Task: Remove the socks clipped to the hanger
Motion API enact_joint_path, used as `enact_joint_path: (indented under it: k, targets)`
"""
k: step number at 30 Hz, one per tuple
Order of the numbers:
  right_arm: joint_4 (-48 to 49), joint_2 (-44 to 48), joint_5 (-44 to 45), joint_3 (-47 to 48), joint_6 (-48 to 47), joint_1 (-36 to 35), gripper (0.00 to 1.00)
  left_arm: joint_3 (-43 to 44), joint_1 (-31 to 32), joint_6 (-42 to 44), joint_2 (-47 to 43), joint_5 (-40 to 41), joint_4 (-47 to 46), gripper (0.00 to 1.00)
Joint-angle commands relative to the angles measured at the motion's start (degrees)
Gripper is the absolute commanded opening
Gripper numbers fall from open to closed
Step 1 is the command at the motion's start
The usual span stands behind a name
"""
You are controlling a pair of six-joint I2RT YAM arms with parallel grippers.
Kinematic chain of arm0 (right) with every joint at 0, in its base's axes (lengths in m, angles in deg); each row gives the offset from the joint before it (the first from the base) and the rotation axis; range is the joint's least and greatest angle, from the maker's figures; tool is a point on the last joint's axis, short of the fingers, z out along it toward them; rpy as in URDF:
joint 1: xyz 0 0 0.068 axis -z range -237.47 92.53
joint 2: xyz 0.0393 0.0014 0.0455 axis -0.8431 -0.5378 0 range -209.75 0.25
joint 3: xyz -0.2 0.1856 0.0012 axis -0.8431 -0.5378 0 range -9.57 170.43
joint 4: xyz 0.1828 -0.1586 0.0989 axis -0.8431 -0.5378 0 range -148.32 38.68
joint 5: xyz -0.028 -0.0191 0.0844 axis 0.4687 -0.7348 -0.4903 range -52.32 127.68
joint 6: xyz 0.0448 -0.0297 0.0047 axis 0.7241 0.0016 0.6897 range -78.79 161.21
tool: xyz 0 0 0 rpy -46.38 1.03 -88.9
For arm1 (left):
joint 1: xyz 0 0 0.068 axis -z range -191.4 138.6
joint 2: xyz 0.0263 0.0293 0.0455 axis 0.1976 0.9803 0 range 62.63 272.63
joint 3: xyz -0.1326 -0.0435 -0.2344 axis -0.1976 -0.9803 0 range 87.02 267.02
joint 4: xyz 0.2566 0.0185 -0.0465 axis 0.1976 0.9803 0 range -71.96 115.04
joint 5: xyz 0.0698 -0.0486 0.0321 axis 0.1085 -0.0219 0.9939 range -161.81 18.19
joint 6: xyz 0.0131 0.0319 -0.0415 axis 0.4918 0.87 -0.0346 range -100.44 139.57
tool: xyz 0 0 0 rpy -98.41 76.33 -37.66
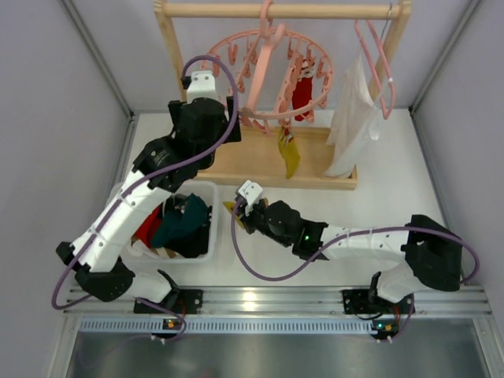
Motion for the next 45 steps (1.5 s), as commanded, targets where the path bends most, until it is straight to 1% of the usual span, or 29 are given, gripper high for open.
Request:
enact_joint_path:
  k: [1, 2, 4, 5, 8, 13, 15, 17, 18, 19, 20, 21, 22, 24, 25, 26, 27, 28, 30, 32, 33, 34, 35, 37, 38, 41, 42, 44, 45]
  targets:
    - [-3.59, 2.57, -8.90, 3.34, 0.52, 0.06, 0.00, -2.96, -0.15, -1.18, -7.67, 1.35, -1.21, 0.98]
    - [-4.73, 2.49, -13.71, 4.32, 0.43, 0.15, 0.00, -3.84, -0.24, -1.45, -9.07, 1.79, -1.21, 0.98]
    - [-6.23, 1.08, -19.35, 7.04, -1.85, 0.59, 0.00, -5.95, -0.24, -1.98, -13.37, 3.29, -1.04, 0.98]
    - [-6.93, 0.21, -24.26, 10.36, -2.55, 0.76, 0.00, -6.65, -0.24, -2.16, -14.87, 3.81, -1.13, 0.98]
    - [-10.09, -4.80, -31.92, 18.98, -3.17, 0.94, 0.00, -8.68, -0.15, -2.51, -19.89, 6.18, -1.04, 0.98]
    - [-13.26, -16.92, -37.66, 34.25, -3.88, 0.59, 0.00, -10.61, -0.15, -2.42, -25.69, 10.66, -1.04, 0.98]
    - [-13.53, -22.63, -39.42, 38.49, -3.79, 0.59, 0.00, -11.23, -0.15, -2.33, -28.24, 11.72, -1.04, 0.98]
    - [-15.89, -26.76, -40.82, 46.22, -4.14, 0.59, 0.00, -11.40, -0.15, -1.37, -29.47, 12.87, -1.04, 0.98]
    - [-17.38, -31.22, -41.26, 49.29, -4.49, 0.59, 0.01, -11.75, -0.15, -0.93, -30.26, 13.13, -1.04, 0.98]
    - [-18.79, -33.44, -41.62, 55.33, -4.93, 0.59, 0.03, -12.02, -0.15, -0.41, -30.70, 13.31, -0.95, 0.98]
    - [-21.76, -35.55, -41.97, 58.43, -5.11, 0.68, 0.07, -12.28, -0.15, -0.14, -31.14, 13.57, -1.04, 0.99]
    - [-23.36, -39.92, -41.89, 61.51, -5.37, 0.59, 0.18, -12.81, -0.15, 0.04, -31.93, 13.75, -0.95, 0.99]
    - [-25.11, -41.97, -41.36, 67.81, -5.89, 0.59, 0.26, -13.16, -0.15, 0.30, -32.37, 13.75, -0.95, 0.98]
    - [-30.03, -45.31, -40.22, 72.25, -6.16, 0.59, 0.37, -14.04, -0.15, 0.48, -33.17, 14.45, -1.04, 0.98]
    - [-29.97, -45.15, -40.21, 72.44, -6.34, 0.59, 0.46, -14.48, -0.15, 0.57, -34.04, 14.54, -1.04, 0.98]
    - [-29.36, -44.54, -39.95, 71.31, -6.34, 0.68, 0.51, -14.83, -0.15, 0.57, -34.48, 14.71, -0.95, 0.98]
    - [-26.83, -42.62, -39.52, 69.65, -6.34, 0.68, 0.67, -15.53, -0.15, 0.57, -34.84, 14.80, -1.04, 0.98]
    - [-25.93, -41.21, -38.99, 66.06, -6.60, 0.68, 0.73, -15.88, -0.15, 0.57, -35.45, 14.80, -0.95, 0.98]
    - [-23.74, -36.48, -36.88, 62.09, -7.04, 0.76, 0.78, -16.94, -0.15, 0.48, -35.72, 14.11, -1.13, 0.98]
    - [-21.98, -32.60, -33.99, 54.89, -7.48, 0.77, 0.81, -17.64, -0.15, -0.22, -36.16, 13.40, -1.21, 0.98]
    - [-19.88, -27.97, -32.93, 51.99, -7.57, 0.94, 0.82, -18.43, -0.15, -0.40, -36.16, 12.09, -1.21, 0.98]
    - [-18.38, -25.32, -32.05, 45.61, -7.22, 1.11, 0.83, -18.61, -0.15, -0.75, -36.16, 11.03, -1.30, 0.98]
    - [-16.88, -22.68, -30.13, 42.07, -6.70, 1.38, 0.83, -18.96, -0.15, -1.01, -35.90, 9.89, -1.39, 0.98]
    - [-12.94, -14.51, -28.62, 31.64, -4.16, 2.69, 0.84, -19.49, -0.15, -2.24, -35.54, 6.04, -1.39, 0.98]
    - [-12.04, -9.08, -26.96, 28.35, -3.36, 3.39, 0.84, -19.67, -0.15, -2.68, -35.20, 4.97, -1.48, 0.98]
    - [-11.77, -1.41, -20.91, 17.01, -1.42, 6.03, 0.86, -19.93, -0.15, -4.35, -34.40, 1.45, -1.57, 0.98]
    - [-12.12, 3.75, -19.23, 14.55, -1.07, 7.17, 0.86, -20.19, -0.15, -4.70, -33.79, 0.75, -1.65, 0.98]
    - [-14.13, 8.96, -15.37, 7.60, 1.64, 8.84, 0.86, -20.46, -0.15, -6.02, -33.35, -1.53, -1.83, 0.98]
    - [-14.93, 14.30, -14.56, 5.32, 2.62, 11.11, 0.86, -20.98, -0.15, -6.46, -33.08, -2.15, -2.00, 0.98]
